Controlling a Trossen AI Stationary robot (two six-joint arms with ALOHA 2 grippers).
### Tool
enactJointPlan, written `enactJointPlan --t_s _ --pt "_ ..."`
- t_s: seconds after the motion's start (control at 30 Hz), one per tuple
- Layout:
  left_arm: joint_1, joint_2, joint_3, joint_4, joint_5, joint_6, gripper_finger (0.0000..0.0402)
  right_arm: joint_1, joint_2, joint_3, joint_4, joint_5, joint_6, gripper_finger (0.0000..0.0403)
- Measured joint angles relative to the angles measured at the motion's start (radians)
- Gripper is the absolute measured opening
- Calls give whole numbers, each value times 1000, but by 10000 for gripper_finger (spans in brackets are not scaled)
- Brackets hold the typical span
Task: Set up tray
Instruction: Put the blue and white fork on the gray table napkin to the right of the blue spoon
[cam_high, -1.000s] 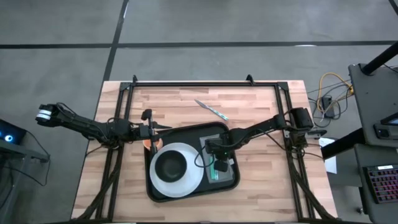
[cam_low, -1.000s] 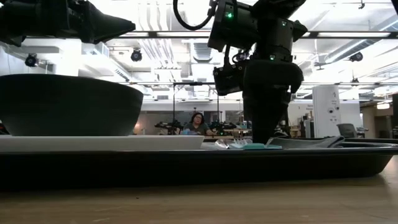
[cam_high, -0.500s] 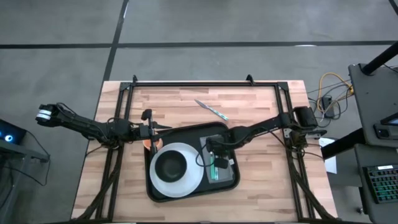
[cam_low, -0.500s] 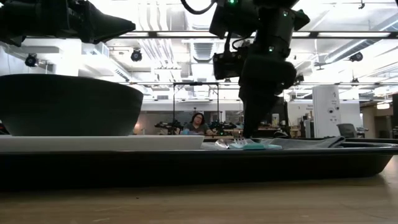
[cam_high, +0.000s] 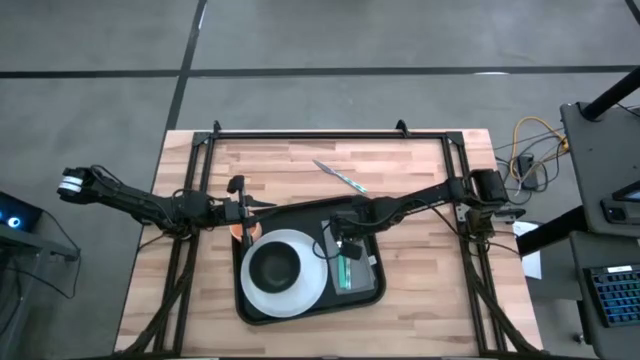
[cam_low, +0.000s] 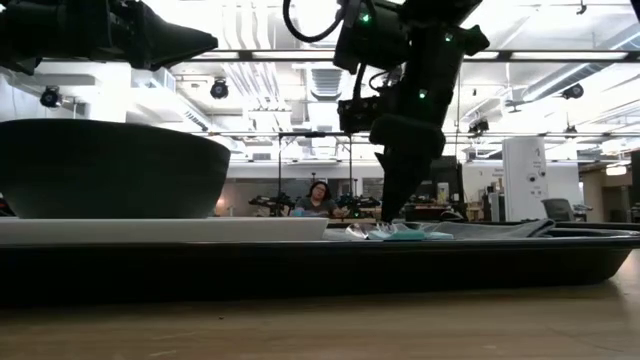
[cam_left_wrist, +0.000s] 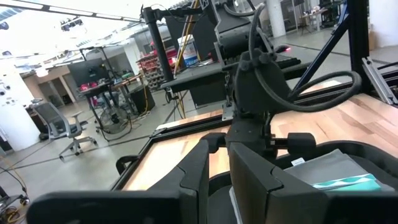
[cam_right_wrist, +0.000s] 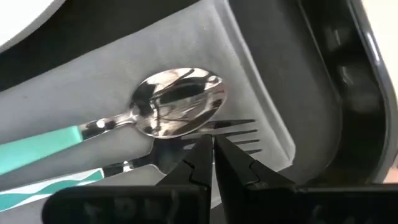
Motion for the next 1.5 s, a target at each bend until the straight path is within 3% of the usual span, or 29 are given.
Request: enactJointPlan --t_s 1.5 --pt "0 0 0 0 0 0 46 -9 60 42 37 -12 -5 8"
